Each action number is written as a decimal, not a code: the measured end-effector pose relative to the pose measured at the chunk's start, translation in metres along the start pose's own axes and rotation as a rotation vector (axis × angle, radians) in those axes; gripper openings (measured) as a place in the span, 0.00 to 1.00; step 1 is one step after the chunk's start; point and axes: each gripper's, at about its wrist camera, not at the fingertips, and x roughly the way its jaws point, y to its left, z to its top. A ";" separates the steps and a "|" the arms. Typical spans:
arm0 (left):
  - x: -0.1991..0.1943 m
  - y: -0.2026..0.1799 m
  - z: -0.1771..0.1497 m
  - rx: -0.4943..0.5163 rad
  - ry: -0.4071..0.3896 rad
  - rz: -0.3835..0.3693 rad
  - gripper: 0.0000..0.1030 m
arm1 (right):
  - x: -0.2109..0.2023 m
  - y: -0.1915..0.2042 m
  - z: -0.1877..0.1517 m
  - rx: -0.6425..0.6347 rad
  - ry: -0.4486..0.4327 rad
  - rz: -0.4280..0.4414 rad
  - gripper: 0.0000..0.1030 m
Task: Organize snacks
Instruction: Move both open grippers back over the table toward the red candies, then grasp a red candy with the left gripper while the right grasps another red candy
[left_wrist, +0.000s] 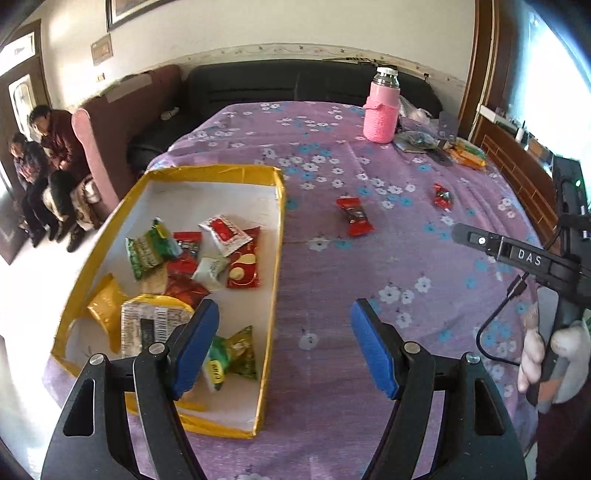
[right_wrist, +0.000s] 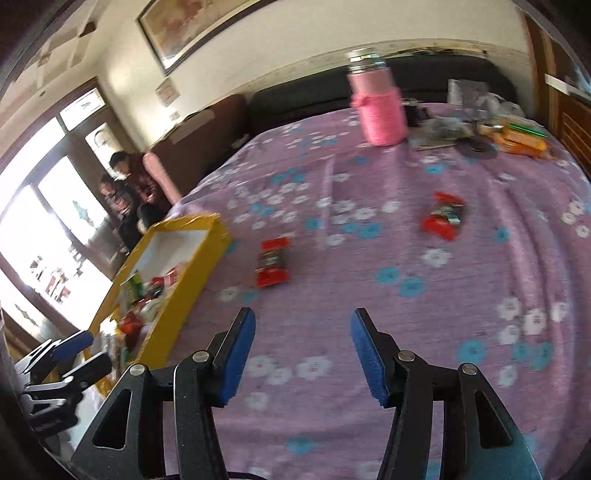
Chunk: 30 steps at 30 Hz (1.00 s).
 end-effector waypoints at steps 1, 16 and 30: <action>0.000 0.001 0.000 -0.006 -0.001 -0.007 0.72 | -0.002 -0.008 0.002 0.015 -0.006 -0.012 0.54; 0.025 -0.001 -0.001 -0.068 0.052 -0.154 0.72 | 0.039 -0.127 0.063 0.223 -0.018 -0.249 0.58; 0.045 -0.033 0.033 -0.018 0.059 -0.262 0.71 | 0.100 -0.114 0.087 0.154 0.029 -0.378 0.33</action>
